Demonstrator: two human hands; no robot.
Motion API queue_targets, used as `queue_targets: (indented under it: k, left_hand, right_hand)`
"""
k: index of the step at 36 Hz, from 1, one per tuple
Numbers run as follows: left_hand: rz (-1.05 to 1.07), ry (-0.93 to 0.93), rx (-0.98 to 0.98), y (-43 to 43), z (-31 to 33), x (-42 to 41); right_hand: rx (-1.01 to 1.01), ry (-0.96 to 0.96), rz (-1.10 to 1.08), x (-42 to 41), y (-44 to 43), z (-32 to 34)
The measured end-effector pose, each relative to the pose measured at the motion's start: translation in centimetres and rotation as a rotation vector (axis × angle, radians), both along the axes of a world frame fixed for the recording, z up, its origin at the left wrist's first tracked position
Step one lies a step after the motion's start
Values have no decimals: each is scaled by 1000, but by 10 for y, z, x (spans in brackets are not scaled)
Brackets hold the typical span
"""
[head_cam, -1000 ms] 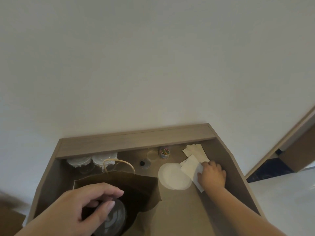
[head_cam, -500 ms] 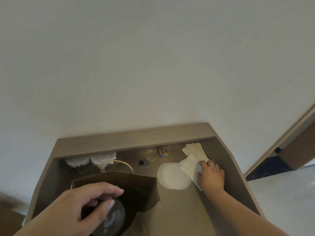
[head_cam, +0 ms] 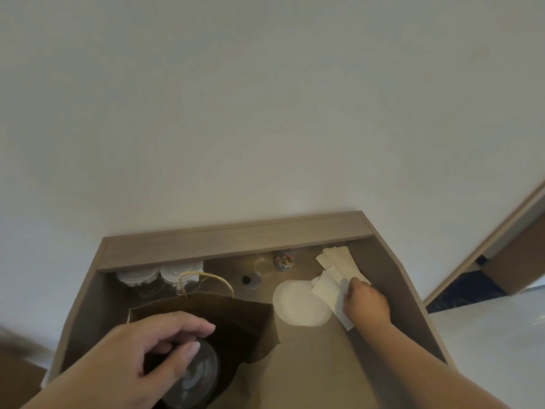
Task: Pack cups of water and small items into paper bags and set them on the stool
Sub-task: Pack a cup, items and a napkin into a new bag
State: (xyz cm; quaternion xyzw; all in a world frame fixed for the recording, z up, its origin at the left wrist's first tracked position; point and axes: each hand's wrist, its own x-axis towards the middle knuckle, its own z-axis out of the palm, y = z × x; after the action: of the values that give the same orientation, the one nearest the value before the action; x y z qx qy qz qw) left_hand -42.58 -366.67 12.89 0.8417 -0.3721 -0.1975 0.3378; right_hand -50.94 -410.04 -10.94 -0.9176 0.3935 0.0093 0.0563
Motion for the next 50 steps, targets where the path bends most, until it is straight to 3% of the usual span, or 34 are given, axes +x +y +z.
queue_targets:
  k: [11,24,29,38,43,48,50]
  left_hand:
    - [-6,11,-17,6,2,0]
    - [-15,113,-58,7,5,4]
    - [6,252,-121,2,8,9]
    - [4,727,-518,2,27,16]
    - [194,582,-615,8,29,15]
    - [320,522,-634,23,20,20]
    - [295,477,-607,27,18,20]
  right_hand:
    - [433,-283,-85,-16,1,68]
    - [616,-729,-126,-44,50,185]
    - [773,-836,20,-39,107,246]
    - [1182,-864,280,-5,226,300]
    - [1146,-732,364,5,260,299]
    - [751,-726,400,11,271,287]
    - [799,-656,425,14,269,284]
